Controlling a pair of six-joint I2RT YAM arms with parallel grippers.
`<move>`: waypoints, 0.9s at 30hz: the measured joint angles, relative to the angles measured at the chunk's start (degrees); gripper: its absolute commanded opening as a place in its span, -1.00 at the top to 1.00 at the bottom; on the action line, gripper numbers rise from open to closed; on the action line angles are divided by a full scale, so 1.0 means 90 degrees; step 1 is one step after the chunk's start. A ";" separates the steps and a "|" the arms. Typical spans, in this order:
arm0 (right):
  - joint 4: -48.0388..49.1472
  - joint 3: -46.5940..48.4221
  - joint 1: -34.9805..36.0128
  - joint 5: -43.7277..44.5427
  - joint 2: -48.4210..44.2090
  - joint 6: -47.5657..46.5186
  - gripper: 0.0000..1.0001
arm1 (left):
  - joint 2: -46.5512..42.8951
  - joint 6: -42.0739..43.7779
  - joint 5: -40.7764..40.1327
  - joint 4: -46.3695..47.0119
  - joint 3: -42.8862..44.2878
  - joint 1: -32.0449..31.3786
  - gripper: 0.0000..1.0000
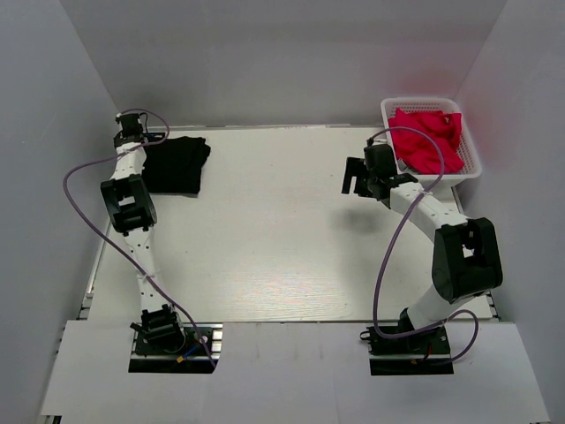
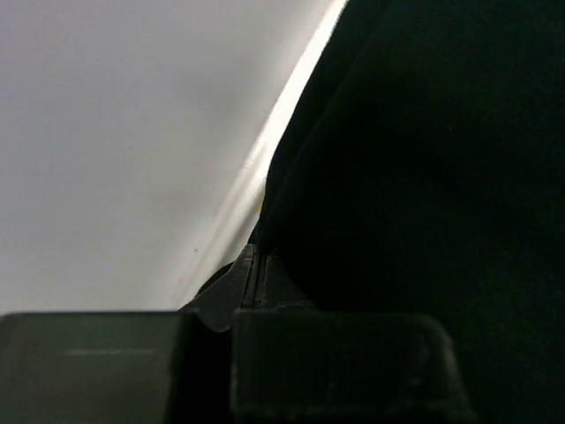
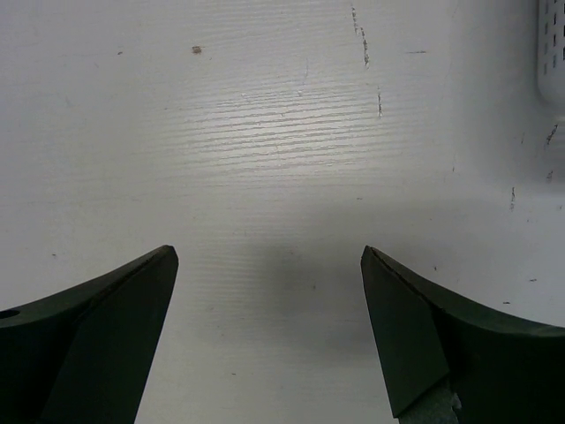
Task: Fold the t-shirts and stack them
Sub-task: Put the neatly folded tshirt into the corner of the board with the left arm
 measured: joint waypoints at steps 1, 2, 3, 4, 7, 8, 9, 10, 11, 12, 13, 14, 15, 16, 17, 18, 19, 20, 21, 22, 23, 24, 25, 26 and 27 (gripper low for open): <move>-0.0010 0.0015 0.0000 0.0010 0.0000 0.0002 -0.81 | 0.0039 -0.0056 -0.0002 0.0034 0.0010 0.0051 1.00; -0.0017 0.0022 0.0002 0.0022 0.0000 0.0002 -0.81 | 0.0073 -0.0112 -0.0010 0.0053 0.0046 0.0087 1.00; -0.0024 0.0027 0.0002 0.0032 0.0000 0.0002 -0.81 | 0.0104 -0.0185 -0.0024 0.0066 0.0121 0.0117 1.00; -0.0029 0.0032 0.0002 0.0039 0.0000 0.0005 -0.81 | 0.0131 -0.0272 -0.0019 0.0070 0.0170 0.0138 0.99; -0.0102 0.0051 0.0002 0.0049 0.0000 0.0012 -0.81 | 0.0189 -0.0549 0.0041 0.0049 0.0294 0.0160 0.73; -0.0114 0.0061 0.0002 0.0046 0.0002 0.0017 -0.81 | 0.0189 -0.0639 0.0049 0.0041 0.0294 0.0160 0.64; -0.0117 0.0063 0.0002 0.0041 0.0002 0.0022 -0.81 | 0.0189 -0.0726 0.0051 0.0041 0.0291 0.0160 0.59; -0.0117 0.0068 0.0002 0.0036 0.0002 0.0024 -0.81 | 0.0187 -0.0860 0.0046 0.0044 0.0289 0.0163 0.55; -0.0119 0.0070 0.0002 0.0022 0.0002 0.0027 -0.81 | 0.0185 -0.0911 0.0041 0.0041 0.0287 0.0163 0.51; -0.0119 0.0073 0.0002 0.0019 0.0002 0.0027 -0.81 | 0.0168 -0.1008 0.0022 0.0039 0.0257 0.0163 0.36; -0.0119 0.0073 0.0002 0.0010 0.0002 0.0027 -0.81 | 0.0138 -0.1071 0.0007 0.0041 0.0226 0.0163 0.12; -0.0117 0.0075 0.0002 -0.0005 0.0002 0.0024 -0.81 | 0.0078 -0.1146 0.0000 0.0022 0.0153 0.0163 0.12; -0.0119 0.0075 0.0002 -0.0029 0.0002 0.0024 -0.81 | 0.0002 -0.1258 0.0005 -0.0005 0.0061 0.0168 0.05; -0.0119 0.0075 0.0002 -0.0075 0.0002 0.0024 -0.81 | -0.0092 -0.1341 -0.0002 -0.0034 -0.0044 0.0170 -0.14; -0.0117 0.0075 0.0002 -0.0124 0.0002 0.0024 -0.81 | -0.0182 -0.1396 -0.0002 -0.0090 -0.0112 0.0170 -0.52; -0.0112 0.0075 0.0002 -0.0163 0.0000 0.0022 -0.81 | -0.0279 -0.1452 0.0000 -0.0170 -0.0170 0.0170 -0.99; -0.0109 0.0073 0.0002 -0.0211 -0.0002 0.0022 -0.81 | -0.0376 -0.1489 0.0002 -0.0233 -0.0219 0.0170 -1.00; -0.0100 0.0066 0.0002 -0.0284 -0.0017 0.0019 -0.81 | -0.0476 -0.1598 0.0007 -0.0311 -0.0245 0.0168 -1.00; -0.0090 0.0049 0.0002 -0.0340 -0.0041 0.0015 -0.81 | -0.0593 -0.1664 0.0034 -0.0393 -0.0253 0.0170 -1.00; -0.0080 0.0022 0.0002 -0.0396 -0.0087 0.0007 -0.81 | -0.0729 -0.1690 0.0090 -0.0469 -0.0257 0.0170 -1.00; -0.0019 -0.0053 0.0002 -0.0481 -0.0168 0.0002 -0.81 | -0.0894 -0.1710 0.0163 -0.0544 -0.0262 0.0165 -1.00; 0.0019 -0.0148 0.0002 -0.0561 -0.0279 0.0000 -0.81 | -0.1088 -0.1736 0.0236 -0.0610 -0.0274 0.0160 -1.00; 0.0063 -0.0250 0.0002 -0.0634 -0.0408 0.0000 -0.81 | -0.1309 -0.1751 0.0289 -0.0675 -0.0296 0.0143 -1.00; 0.0148 -0.0396 0.0005 -0.0704 -0.0568 0.0002 -0.81 | -0.1557 -0.1763 0.0347 -0.0716 -0.0338 0.0126 -1.00; 0.0180 -0.0539 0.0007 -0.0767 -0.0750 0.0007 -0.81 | -0.1836 -0.1804 0.0430 -0.0748 -0.0418 0.0102 -1.00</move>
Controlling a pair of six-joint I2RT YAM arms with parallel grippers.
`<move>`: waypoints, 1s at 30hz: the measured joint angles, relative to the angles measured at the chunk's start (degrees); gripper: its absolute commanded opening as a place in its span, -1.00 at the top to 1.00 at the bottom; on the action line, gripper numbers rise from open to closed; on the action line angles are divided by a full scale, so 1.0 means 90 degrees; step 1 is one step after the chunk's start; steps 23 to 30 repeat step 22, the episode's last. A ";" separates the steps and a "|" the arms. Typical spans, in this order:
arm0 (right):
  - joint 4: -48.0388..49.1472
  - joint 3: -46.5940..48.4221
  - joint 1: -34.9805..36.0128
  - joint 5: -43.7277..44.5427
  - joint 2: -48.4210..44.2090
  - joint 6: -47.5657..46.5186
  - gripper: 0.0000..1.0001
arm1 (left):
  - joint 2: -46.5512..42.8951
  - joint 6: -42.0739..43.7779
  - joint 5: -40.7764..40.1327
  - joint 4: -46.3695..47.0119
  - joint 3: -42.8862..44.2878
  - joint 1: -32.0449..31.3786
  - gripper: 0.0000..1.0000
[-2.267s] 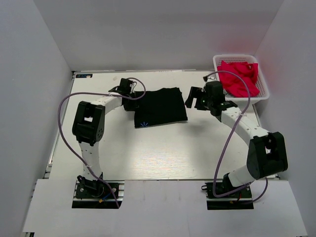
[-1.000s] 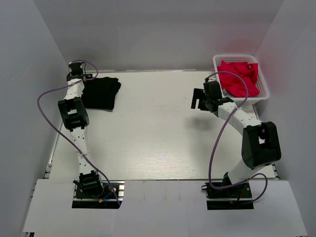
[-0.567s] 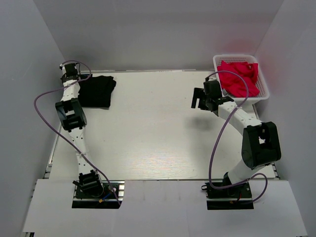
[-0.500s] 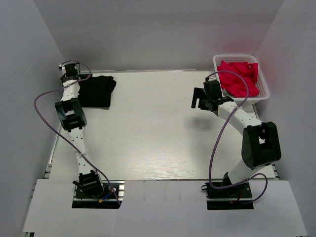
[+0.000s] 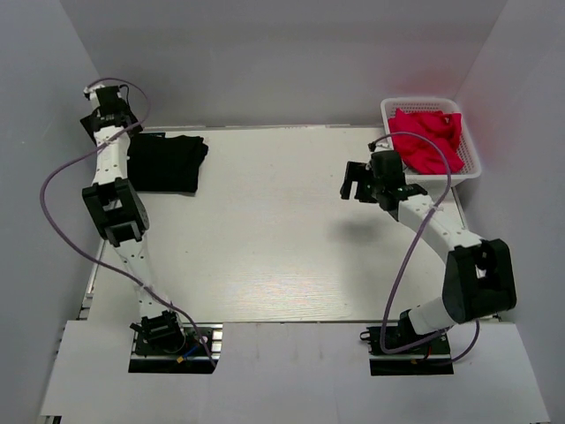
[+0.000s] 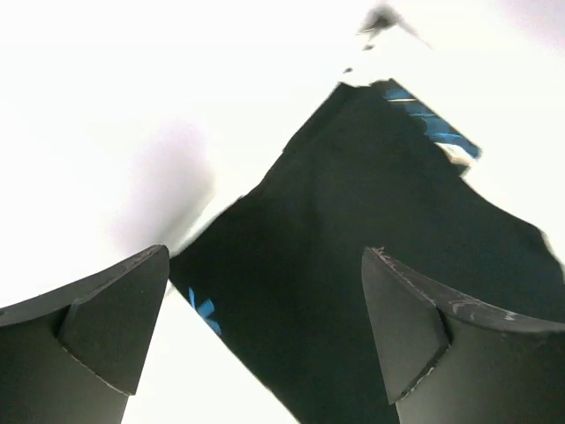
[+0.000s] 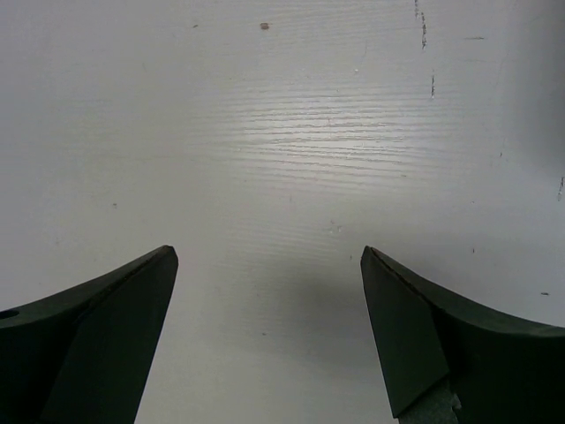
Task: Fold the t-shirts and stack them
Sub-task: Put the neatly folded tshirt into the corner of the board with the left arm
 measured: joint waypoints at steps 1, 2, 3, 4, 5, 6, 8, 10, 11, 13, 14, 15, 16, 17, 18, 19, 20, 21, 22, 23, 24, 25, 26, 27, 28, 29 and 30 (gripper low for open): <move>0.0061 -0.0131 0.0000 -0.0049 -0.0197 0.0005 -0.81 | -0.0338 -0.0061 0.0143 -0.0015 -0.0182 -0.0029 -1.00; 0.0138 -0.0260 0.0002 -0.0100 -0.0364 0.0015 -0.81 | -0.0709 -0.0155 0.0308 0.0041 -0.0527 -0.0058 -1.00; 0.0228 -0.0432 0.0000 -0.0160 -0.0583 0.0044 -0.81 | -0.1251 -0.0333 0.0539 0.0083 -0.1100 -0.0109 -1.00; 0.0265 -0.0549 0.0000 -0.0204 -0.0738 0.0063 -0.81 | -0.1676 -0.0474 0.0782 0.0044 -0.1542 -0.0163 -1.00; 0.0289 -0.0680 0.0000 -0.0296 -0.0918 0.0124 -0.81 | -0.2341 -0.0651 0.1078 0.0452 -0.2521 -0.0240 -1.00; 0.0313 -0.0789 0.0000 -0.0369 -0.1059 0.0180 -0.81 | -0.2912 -0.0782 0.1384 0.0474 -0.3283 -0.0359 -1.00; 0.0340 -0.1044 0.0002 -0.0493 -0.1345 0.0260 -0.81 | -0.3934 -0.1020 0.1858 0.0986 -0.4947 -0.0719 -1.00; 0.0403 -0.1382 0.0002 -0.0600 -0.1727 0.0333 -0.81 | -0.4833 -0.1270 0.2424 0.1625 -0.6564 -0.1384 -1.00; 0.0396 -0.1576 0.0000 -0.0673 -0.1950 0.0362 -0.81 | -0.5241 -0.1372 0.2766 0.1926 -0.7337 -0.1807 -1.00; 0.0389 -0.1945 0.0000 -0.0797 -0.2424 0.0430 -0.81 | -0.5921 -0.1588 0.3461 0.2361 -0.8534 -0.2567 -1.00; 0.0376 -0.2125 0.0000 -0.0867 -0.2662 0.0474 -0.81 | -0.6331 -0.1683 0.3759 0.2577 -0.9156 -0.2946 -1.00; 0.0379 -0.2266 0.0000 -0.0923 -0.2858 0.0515 -0.81 | -0.6734 -0.1761 0.3980 0.2659 -0.9639 -0.3196 -1.00; 0.0379 -0.2416 0.0000 -0.0969 -0.3060 0.0537 -0.81 | -0.7159 -0.1831 0.4138 0.2703 -1.0069 -0.3368 -1.00; 0.0389 -0.2565 0.0002 -0.1018 -0.3249 0.0556 -0.81 | -0.7609 -0.1875 0.4228 0.2676 -1.0397 -0.3463 -1.00; 0.0408 -0.2730 0.0000 -0.1047 -0.3439 0.0573 -0.81 | -0.8036 -0.1889 0.4274 0.2662 -1.0618 -0.3507 -1.00; 0.0418 -0.2871 0.0000 -0.1069 -0.3589 0.0576 -0.81 | -0.8454 -0.1887 0.4289 0.2681 -1.0756 -0.3529 -1.00; 0.0403 -0.3014 0.0000 -0.1081 -0.3730 0.0576 -0.81 | -0.8799 -0.1887 0.4279 0.2705 -1.0826 -0.3536 -1.00; 0.0410 -0.3128 0.0000 -0.1095 -0.3823 0.0583 -0.81 | -0.9146 -0.1889 0.4235 0.2761 -1.0890 -0.3558 -1.00; 0.0408 -0.3235 0.0000 -0.1095 -0.3891 0.0600 -0.81 | -0.9508 -0.1904 0.4221 0.2863 -1.0965 -0.3570 -1.00; 0.0408 -0.3235 0.0000 -0.1095 -0.3891 0.0600 -0.81 | -0.9508 -0.1904 0.4221 0.2863 -1.0965 -0.3570 -1.00; 0.0408 -0.3235 0.0000 -0.1095 -0.3891 0.0600 -0.81 | -0.9508 -0.1904 0.4221 0.2863 -1.0965 -0.3570 -1.00; 0.0408 -0.3235 0.0000 -0.1095 -0.3891 0.0600 -0.81 | -0.9508 -0.1904 0.4221 0.2863 -1.0965 -0.3570 -1.00; 0.0408 -0.3235 0.0000 -0.1095 -0.3891 0.0600 -0.81 | -0.9508 -0.1904 0.4221 0.2863 -1.0965 -0.3570 -1.00; 0.0408 -0.3235 0.0000 -0.1095 -0.3891 0.0600 -0.81 | -0.9508 -0.1904 0.4221 0.2863 -1.0965 -0.3570 -1.00; 0.0408 -0.3235 0.0000 -0.1095 -0.3891 0.0600 -0.81 | -0.9508 -0.1904 0.4221 0.2863 -1.0965 -0.3570 -1.00; 0.0408 -0.3235 0.0000 -0.1095 -0.3891 0.0600 -0.81 | -0.9508 -0.1904 0.4221 0.2863 -1.0965 -0.3570 -1.00; 0.0408 -0.3235 0.0000 -0.1095 -0.3891 0.0600 -0.81 | -0.9508 -0.1904 0.4221 0.2863 -1.0965 -0.3570 -1.00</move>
